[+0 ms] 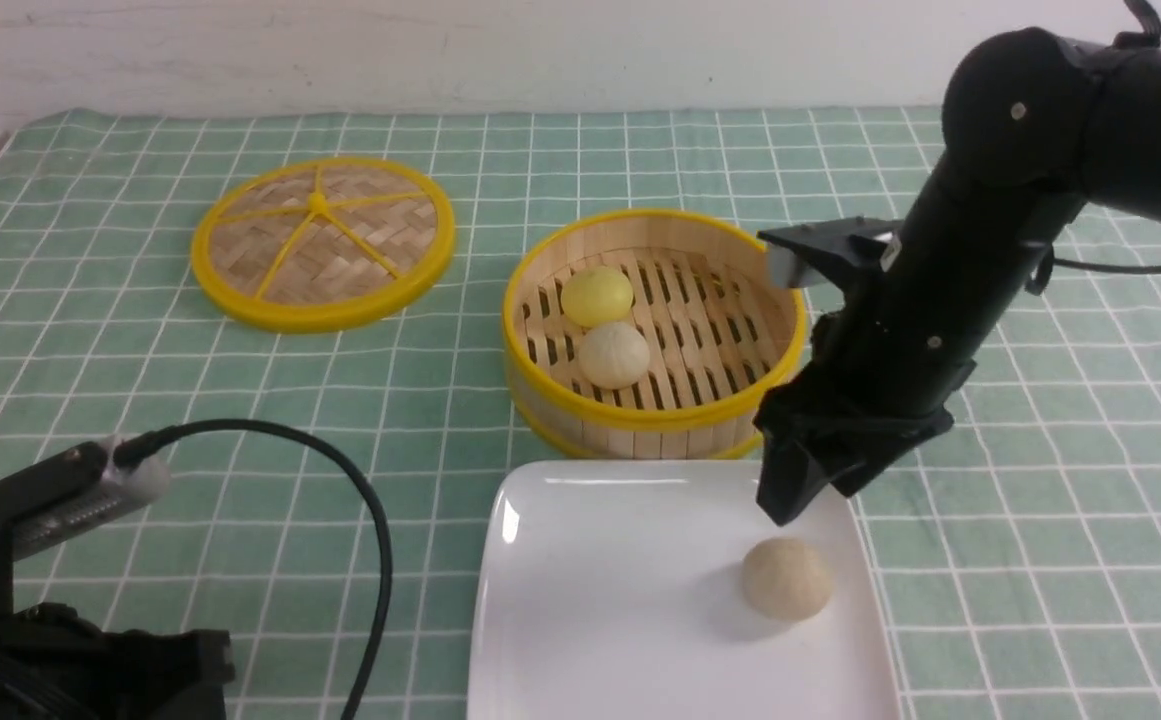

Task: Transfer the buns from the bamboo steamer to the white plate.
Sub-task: 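Reach into the bamboo steamer and grasp a bun with the left gripper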

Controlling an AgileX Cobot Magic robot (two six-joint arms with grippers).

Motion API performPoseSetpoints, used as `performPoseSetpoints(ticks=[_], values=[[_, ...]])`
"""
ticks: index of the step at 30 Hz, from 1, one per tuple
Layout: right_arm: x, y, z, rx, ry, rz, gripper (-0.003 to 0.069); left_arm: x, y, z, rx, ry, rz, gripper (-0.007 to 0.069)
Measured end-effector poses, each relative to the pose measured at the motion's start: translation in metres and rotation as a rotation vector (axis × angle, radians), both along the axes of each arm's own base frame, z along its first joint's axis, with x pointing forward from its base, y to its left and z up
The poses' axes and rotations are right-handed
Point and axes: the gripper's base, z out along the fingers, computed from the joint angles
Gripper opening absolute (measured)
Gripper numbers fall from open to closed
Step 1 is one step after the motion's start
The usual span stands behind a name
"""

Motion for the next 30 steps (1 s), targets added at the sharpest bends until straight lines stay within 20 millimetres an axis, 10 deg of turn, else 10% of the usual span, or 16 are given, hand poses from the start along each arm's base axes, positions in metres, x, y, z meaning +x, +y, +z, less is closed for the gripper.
performPoseSetpoints(ticks=[12,20,24,30], values=[[-0.040,-0.022,0.052,0.021,-0.127,0.018,0.0350,0.002,0.001,0.001,0.004,-0.020,0.010,0.0085],[-0.108,-0.075,0.083,-0.130,-0.290,-0.090,0.0138,0.007,0.002,0.004,0.032,-0.038,-0.008,0.0090],[-0.155,-0.113,0.082,-0.248,-0.395,-0.182,-0.0001,0.028,0.000,0.030,0.038,-0.033,-0.059,0.0090],[-0.206,-0.143,0.062,-0.203,-0.585,-0.246,-0.0014,0.077,-0.009,0.077,-0.012,-0.064,-0.115,0.0090]])
